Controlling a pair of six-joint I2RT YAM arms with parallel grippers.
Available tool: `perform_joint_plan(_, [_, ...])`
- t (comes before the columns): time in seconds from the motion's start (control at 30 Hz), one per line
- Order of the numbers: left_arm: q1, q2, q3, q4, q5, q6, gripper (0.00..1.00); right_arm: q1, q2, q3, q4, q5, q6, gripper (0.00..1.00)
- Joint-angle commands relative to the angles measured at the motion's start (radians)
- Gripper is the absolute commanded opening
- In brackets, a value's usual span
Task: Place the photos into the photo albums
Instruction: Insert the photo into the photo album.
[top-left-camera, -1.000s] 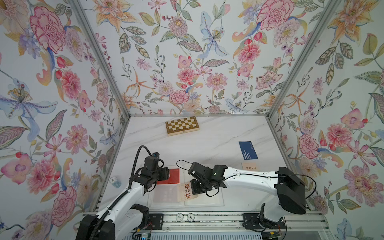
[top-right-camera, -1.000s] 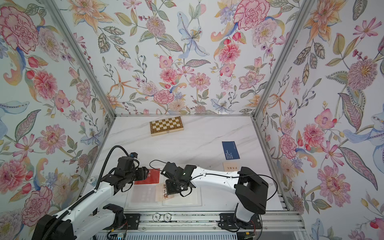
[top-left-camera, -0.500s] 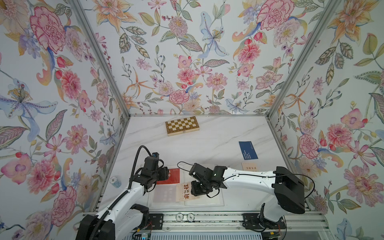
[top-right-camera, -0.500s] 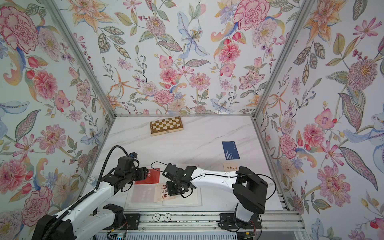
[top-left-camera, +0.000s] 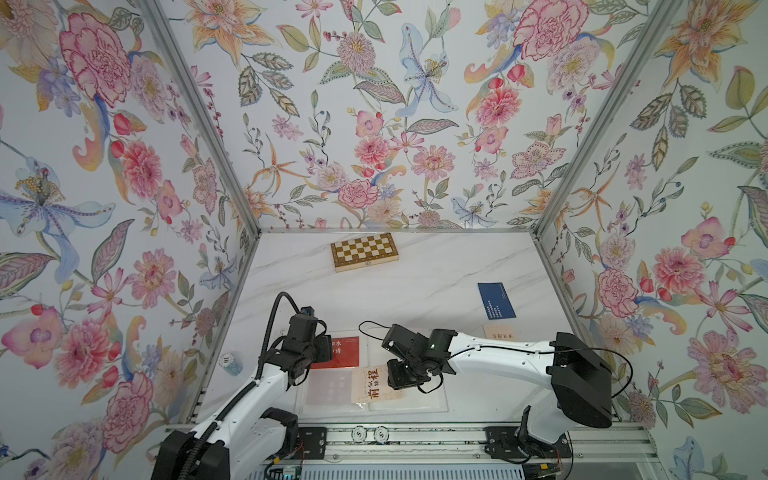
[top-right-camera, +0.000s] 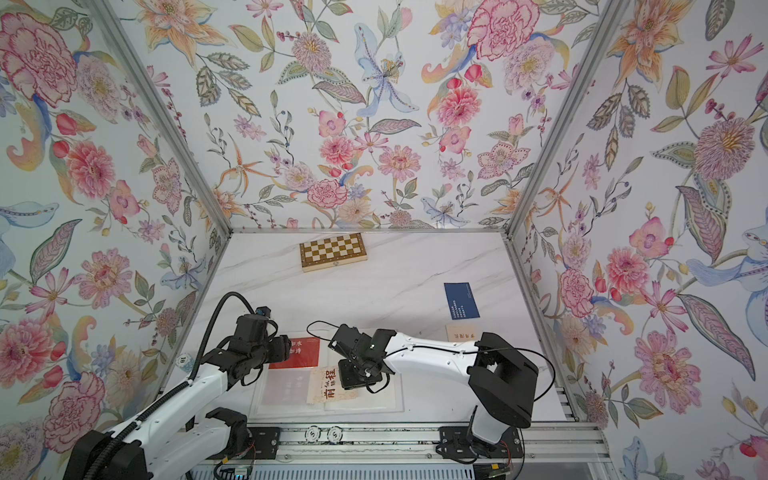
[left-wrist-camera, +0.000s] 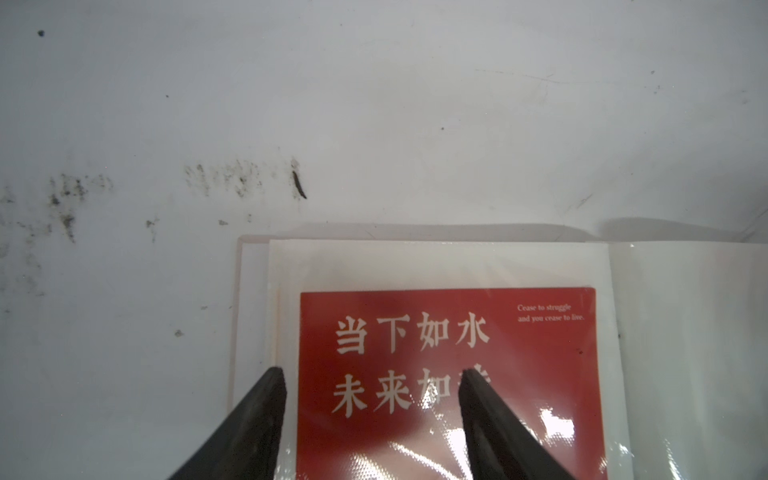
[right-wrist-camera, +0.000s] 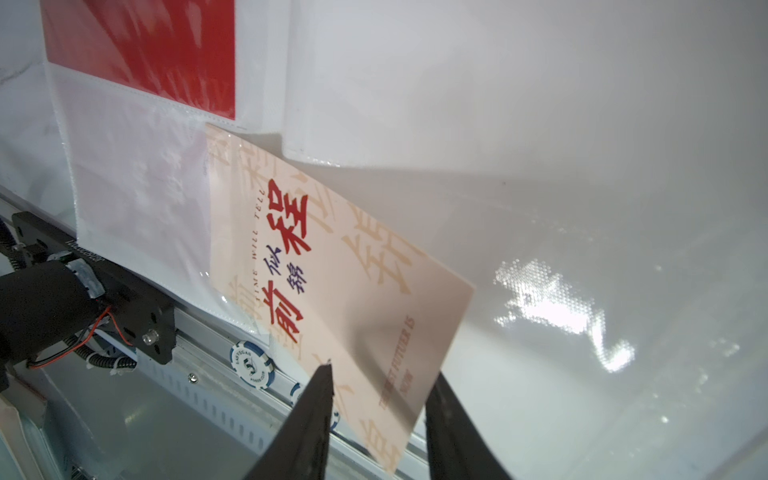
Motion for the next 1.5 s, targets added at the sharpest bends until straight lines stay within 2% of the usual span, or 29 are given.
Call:
perform_joint_plan(0.0, [-0.008, -0.015, 0.01, -0.047, -0.046, -0.018, 0.65, 0.014, 0.037, 0.04, -0.024, 0.008, -0.021, 0.38])
perform_joint_plan(0.47, [-0.006, -0.027, -0.005, -0.057, -0.033, -0.03, 0.65, 0.025, 0.173, 0.158, 0.023, -0.078, -0.069, 0.38])
perform_joint_plan(0.87, [-0.005, 0.031, 0.004, -0.045, -0.031, -0.035, 0.65, 0.028, 0.266, 0.259, 0.025, -0.147, -0.117, 0.38])
perform_joint_plan(1.47, [0.003, 0.016, -0.007, -0.038, -0.012, -0.035, 0.65, 0.027, 0.372, 0.334, 0.073, -0.248, -0.154, 0.37])
